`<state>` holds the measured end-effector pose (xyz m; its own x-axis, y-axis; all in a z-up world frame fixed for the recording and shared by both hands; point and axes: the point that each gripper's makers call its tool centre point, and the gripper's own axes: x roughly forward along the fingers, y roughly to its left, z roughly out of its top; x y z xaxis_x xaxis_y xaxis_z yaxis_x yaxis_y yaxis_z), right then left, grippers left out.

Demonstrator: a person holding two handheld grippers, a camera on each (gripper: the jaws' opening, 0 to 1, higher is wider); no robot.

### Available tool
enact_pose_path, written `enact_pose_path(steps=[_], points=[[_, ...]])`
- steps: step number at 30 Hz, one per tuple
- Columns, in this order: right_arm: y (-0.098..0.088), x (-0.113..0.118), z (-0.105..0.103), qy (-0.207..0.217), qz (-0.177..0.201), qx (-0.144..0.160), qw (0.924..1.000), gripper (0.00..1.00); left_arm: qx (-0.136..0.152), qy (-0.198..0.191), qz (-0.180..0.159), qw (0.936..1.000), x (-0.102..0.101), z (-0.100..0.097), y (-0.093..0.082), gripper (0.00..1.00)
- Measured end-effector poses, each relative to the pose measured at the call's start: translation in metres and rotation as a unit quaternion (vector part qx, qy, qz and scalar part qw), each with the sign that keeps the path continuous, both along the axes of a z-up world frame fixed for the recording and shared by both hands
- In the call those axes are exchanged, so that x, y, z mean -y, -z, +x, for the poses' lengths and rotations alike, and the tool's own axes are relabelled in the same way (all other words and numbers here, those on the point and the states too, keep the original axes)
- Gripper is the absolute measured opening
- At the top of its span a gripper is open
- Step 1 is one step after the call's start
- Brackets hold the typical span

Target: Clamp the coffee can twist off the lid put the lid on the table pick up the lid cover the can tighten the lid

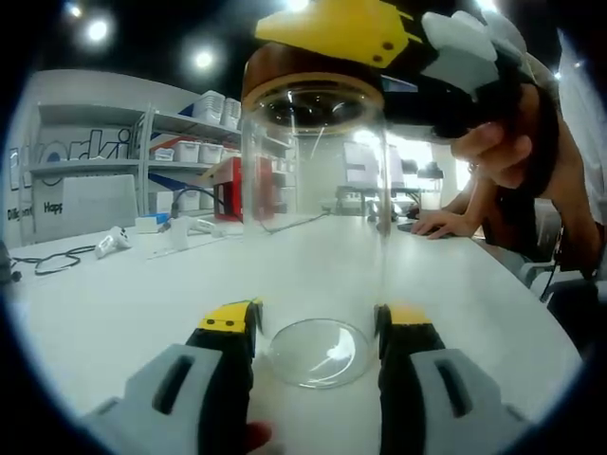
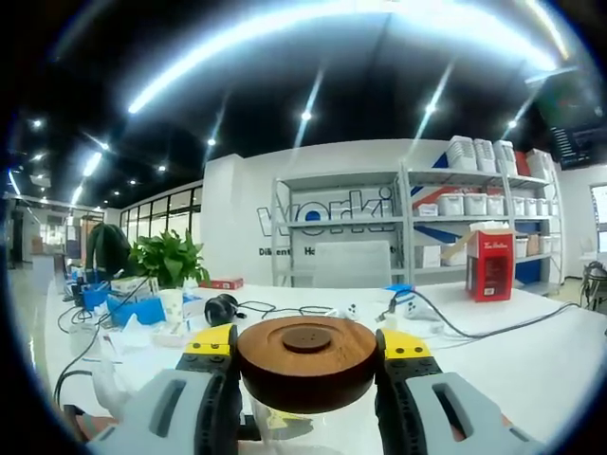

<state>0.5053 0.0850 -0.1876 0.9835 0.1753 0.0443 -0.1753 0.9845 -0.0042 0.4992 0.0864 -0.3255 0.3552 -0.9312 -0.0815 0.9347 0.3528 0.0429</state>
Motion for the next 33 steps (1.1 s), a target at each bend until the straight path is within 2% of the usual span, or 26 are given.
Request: enact_pose_path(steps=[4, 6, 9, 12, 15, 17, 18, 19, 21, 22, 24, 25, 27, 28, 29, 30, 31, 33], points=[[0.0, -0.001, -0.001, -0.017, -0.011, -0.002, 0.9998, 0.51, 0.0, 0.0, 0.0, 1.0, 0.0, -0.001, 0.0, 0.42], [-0.002, 0.0, -0.002, -0.028, 0.002, -0.001, 0.9996, 0.52, 0.0, 0.001, 0.0, 1.0, 0.0, -0.001, 0.0, 0.42], [-0.009, -0.002, -0.006, -0.047, -0.006, 0.01, 0.9989, 0.56, 0.0, 0.001, -0.001, 1.0, 0.0, -0.001, 0.0, 0.42], [-0.013, -0.01, -0.012, -0.089, 0.007, 0.011, 0.996, 0.62, 0.0, 0.001, -0.001, 1.0, 0.001, -0.001, 0.0, 0.42], [-0.018, -0.004, -0.016, -0.109, 0.009, 0.017, 0.9939, 0.64, 0.0, 0.001, -0.001, 1.0, 0.001, -0.001, 0.0, 0.42], [-0.025, -0.006, -0.019, -0.154, 0.006, 0.031, 0.9875, 0.64, -0.001, 0.002, -0.002, 1.0, 0.001, -0.001, 0.0, 0.42], [-0.025, -0.005, -0.02, -0.168, 0.006, 0.028, 0.9853, 0.64, -0.001, 0.002, -0.002, 1.0, 0.001, -0.001, 0.0, 0.42], [-0.028, -0.005, -0.021, -0.192, 0.013, 0.032, 0.9808, 0.64, -0.001, 0.002, -0.002, 1.0, 0.001, -0.001, 0.0, 0.42], [-0.033, -0.009, -0.024, -0.258, 0.034, 0.034, 0.9651, 0.64, -0.002, 0.002, -0.002, 1.0, 0.001, -0.001, 0.0, 0.42], [-0.031, -0.01, -0.026, -0.291, 0.027, 0.025, 0.9561, 0.64, -0.001, 0.002, -0.002, 1.0, 0.001, -0.001, 0.0, 0.42], [-0.032, -0.01, -0.025, -0.344, 0.013, 0.027, 0.9386, 0.69, -0.002, 0.003, -0.003, 1.0, 0.001, -0.001, 0.0, 0.42], [-0.033, -0.009, -0.023, -0.363, 0.007, 0.031, 0.9311, 0.72, -0.002, 0.003, -0.003, 1.0, 0.001, 0.0, 0.0, 0.42], [-0.026, -0.007, -0.018, -0.402, -0.014, 0.015, 0.9152, 0.72, -0.002, 0.003, -0.003, 1.0, 0.001, 0.0, 0.0, 0.42], [-0.022, -0.006, -0.015, -0.418, -0.025, 0.007, 0.908, 0.71, -0.002, 0.003, -0.003, 1.0, 0.001, 0.0, 0.0, 0.42], [-0.023, -0.004, -0.01, -0.426, -0.027, 0.009, 0.9043, 0.7, -0.002, 0.003, -0.003, 1.0, 0.001, 0.0, 0.0, 0.42], [-0.023, -0.005, -0.009, -0.446, -0.025, 0.007, 0.8946, 0.69, -0.002, 0.003, -0.003, 1.0, 0.001, 0.0, 0.0, 0.42], [-0.021, -0.007, -0.011, -0.473, -0.017, -0.006, 0.8809, 0.7, -0.003, 0.003, -0.003, 1.0, 0.001, 0.0, 0.0, 0.42], [-0.018, -0.01, -0.01, -0.505, -0.024, -0.006, 0.8626, 0.7, -0.003, 0.003, -0.003, 1.0, 0.0, 0.0, 0.0, 0.42]])
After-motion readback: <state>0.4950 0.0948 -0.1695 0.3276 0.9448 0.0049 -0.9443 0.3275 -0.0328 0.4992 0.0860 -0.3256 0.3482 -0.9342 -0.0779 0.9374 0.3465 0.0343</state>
